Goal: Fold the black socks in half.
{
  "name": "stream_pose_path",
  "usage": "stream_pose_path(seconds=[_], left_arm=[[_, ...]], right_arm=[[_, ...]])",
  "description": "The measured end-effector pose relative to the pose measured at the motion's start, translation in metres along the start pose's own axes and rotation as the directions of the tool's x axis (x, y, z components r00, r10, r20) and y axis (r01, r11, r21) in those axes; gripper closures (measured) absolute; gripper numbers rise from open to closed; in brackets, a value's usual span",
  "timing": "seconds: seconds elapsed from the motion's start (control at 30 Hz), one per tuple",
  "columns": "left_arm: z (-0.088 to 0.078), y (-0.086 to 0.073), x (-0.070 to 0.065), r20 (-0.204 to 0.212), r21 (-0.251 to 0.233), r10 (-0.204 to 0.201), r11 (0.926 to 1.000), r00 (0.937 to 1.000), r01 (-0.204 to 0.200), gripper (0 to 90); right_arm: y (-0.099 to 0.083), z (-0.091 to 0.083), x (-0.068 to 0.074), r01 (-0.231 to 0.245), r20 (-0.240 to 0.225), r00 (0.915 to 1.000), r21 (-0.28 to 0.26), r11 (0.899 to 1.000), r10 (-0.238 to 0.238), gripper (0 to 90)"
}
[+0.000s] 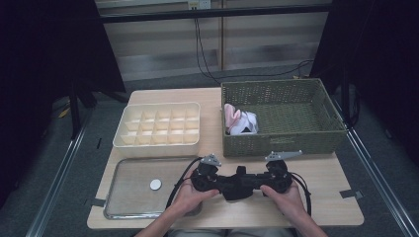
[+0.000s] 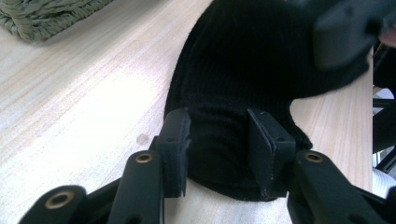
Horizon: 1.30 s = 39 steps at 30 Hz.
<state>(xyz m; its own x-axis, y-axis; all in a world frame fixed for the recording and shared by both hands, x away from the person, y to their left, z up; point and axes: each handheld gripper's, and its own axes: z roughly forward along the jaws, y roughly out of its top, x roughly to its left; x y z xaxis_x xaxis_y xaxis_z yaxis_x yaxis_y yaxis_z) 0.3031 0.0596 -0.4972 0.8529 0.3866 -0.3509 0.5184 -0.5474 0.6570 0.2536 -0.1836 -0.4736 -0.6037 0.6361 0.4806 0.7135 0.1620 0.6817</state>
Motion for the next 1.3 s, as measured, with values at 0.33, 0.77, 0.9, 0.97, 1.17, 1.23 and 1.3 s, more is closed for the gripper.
stream_pose_path(seconds=[0.33,0.77,0.9,0.97,1.17,1.23,1.3], left_arm=[[0.0,-0.001,-0.001,-0.014,0.004,0.016,0.9999,0.9998,-0.016,64.6],[0.0,-0.002,-0.001,-0.016,-0.002,0.016,0.9999,0.9997,-0.016,66.4],[0.0,-0.002,0.001,0.0,-0.01,-0.011,0.9999,0.9999,0.011,66.3],[0.0,-0.002,0.001,-0.002,-0.008,-0.007,0.9999,1.0,0.007,66.2],[-0.008,0.0,0.009,0.026,-0.016,-0.052,0.9985,0.9983,0.053,62.8],[-0.015,0.001,0.011,0.021,-0.034,-0.057,0.9977,0.9981,0.058,60.9],[-0.024,0.002,0.014,0.026,-0.073,-0.079,0.994,0.9965,0.081,56.5]], right_arm=[[-0.016,0.002,0.003,-0.038,0.039,0.9986,0.029,0.999,0.037,62.2],[-0.011,0.016,0.016,0.021,-0.022,0.9996,0.035,0.999,-0.02,67.6],[-0.016,0.016,0.019,0.023,-0.025,0.9994,0.039,0.999,-0.022,65.1],[-0.016,0.016,0.019,0.029,-0.021,0.9994,0.043,0.999,-0.028,71.0],[-0.017,0.021,0.017,0.035,-0.013,0.9993,0.054,0.998,-0.034,75.4],[-0.017,0.024,0.017,0.036,-0.016,0.9993,0.058,0.998,-0.035,75.6],[-0.017,0.026,0.017,0.034,-0.014,0.9994,0.059,0.998,-0.033,76.0]])
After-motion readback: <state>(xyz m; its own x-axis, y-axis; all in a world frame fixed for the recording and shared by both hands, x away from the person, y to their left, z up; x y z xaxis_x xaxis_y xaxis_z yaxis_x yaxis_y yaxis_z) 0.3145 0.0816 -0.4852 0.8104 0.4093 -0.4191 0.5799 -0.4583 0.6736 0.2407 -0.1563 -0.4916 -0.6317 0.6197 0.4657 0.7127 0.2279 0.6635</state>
